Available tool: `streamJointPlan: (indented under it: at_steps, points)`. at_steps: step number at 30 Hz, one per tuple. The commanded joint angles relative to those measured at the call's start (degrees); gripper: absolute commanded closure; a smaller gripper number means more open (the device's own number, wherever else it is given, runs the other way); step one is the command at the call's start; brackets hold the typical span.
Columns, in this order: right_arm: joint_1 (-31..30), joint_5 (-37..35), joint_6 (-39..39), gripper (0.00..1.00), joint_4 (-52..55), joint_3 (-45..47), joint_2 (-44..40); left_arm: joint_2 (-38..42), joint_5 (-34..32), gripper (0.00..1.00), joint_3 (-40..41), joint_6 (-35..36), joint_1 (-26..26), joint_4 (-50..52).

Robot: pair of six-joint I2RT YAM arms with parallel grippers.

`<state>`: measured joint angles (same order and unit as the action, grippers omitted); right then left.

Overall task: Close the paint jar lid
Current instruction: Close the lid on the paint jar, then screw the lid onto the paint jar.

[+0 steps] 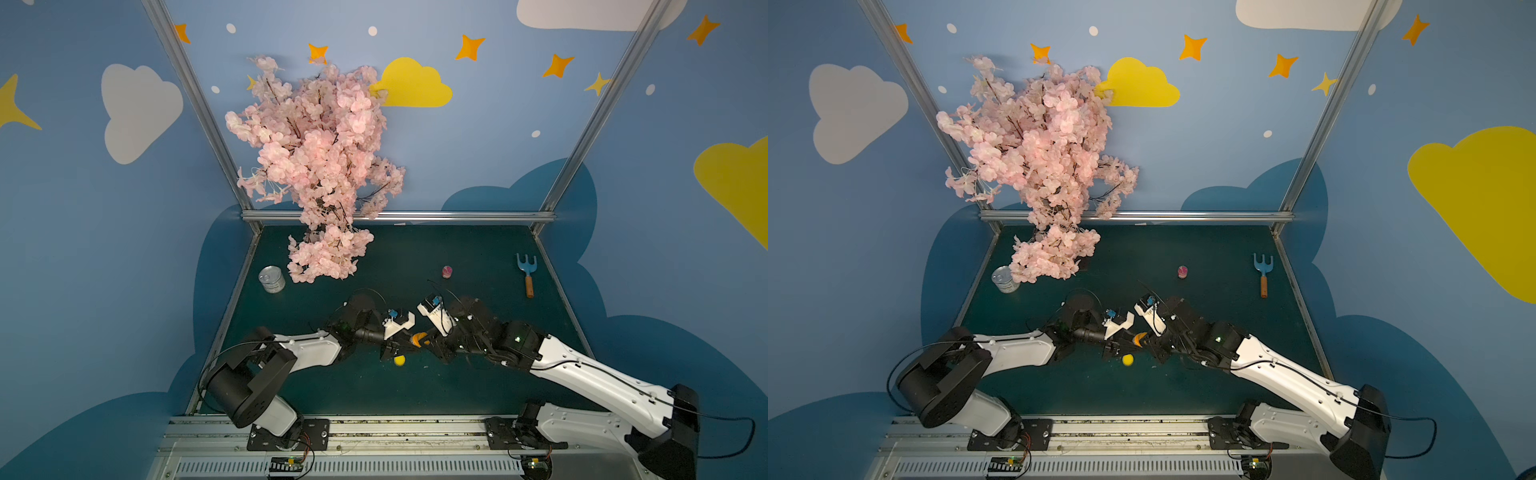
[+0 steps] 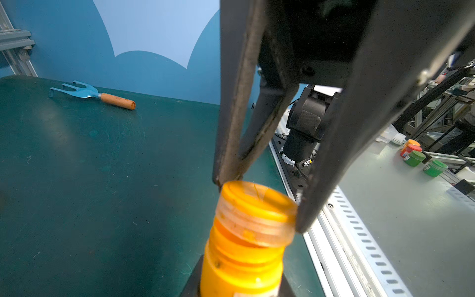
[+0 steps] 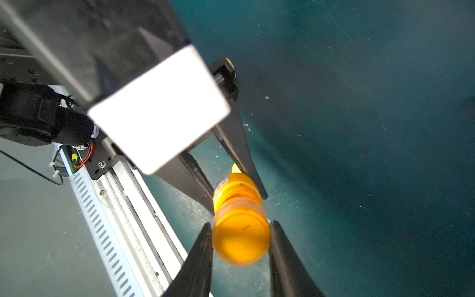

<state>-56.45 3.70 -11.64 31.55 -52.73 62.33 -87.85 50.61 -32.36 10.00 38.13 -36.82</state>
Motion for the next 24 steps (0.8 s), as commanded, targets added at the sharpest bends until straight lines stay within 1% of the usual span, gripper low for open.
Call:
streamJointPlan:
  at_steps: [1, 5, 11, 24]
  points:
    - [-0.1, 1.6, -0.6, 0.71, 1.0, 0.5, -1.0, 0.6, 0.0, 0.76, -1.2, 0.0, -0.2, -1.2]
    - [-0.1, 0.8, -0.3, 0.71, 0.6, 0.4, -0.9, 0.7, 0.2, 0.76, -1.2, -0.2, -0.4, -1.2]
    - [-0.1, -2.4, -0.3, 0.71, 0.0, 0.1, 0.7, 0.9, 0.3, 0.76, -1.1, -0.2, -0.2, -1.2]
    - [-0.1, -0.6, -0.3, 0.71, -4.2, 0.8, 2.7, 1.2, 1.3, 0.76, -1.0, -0.7, -0.4, -1.7]
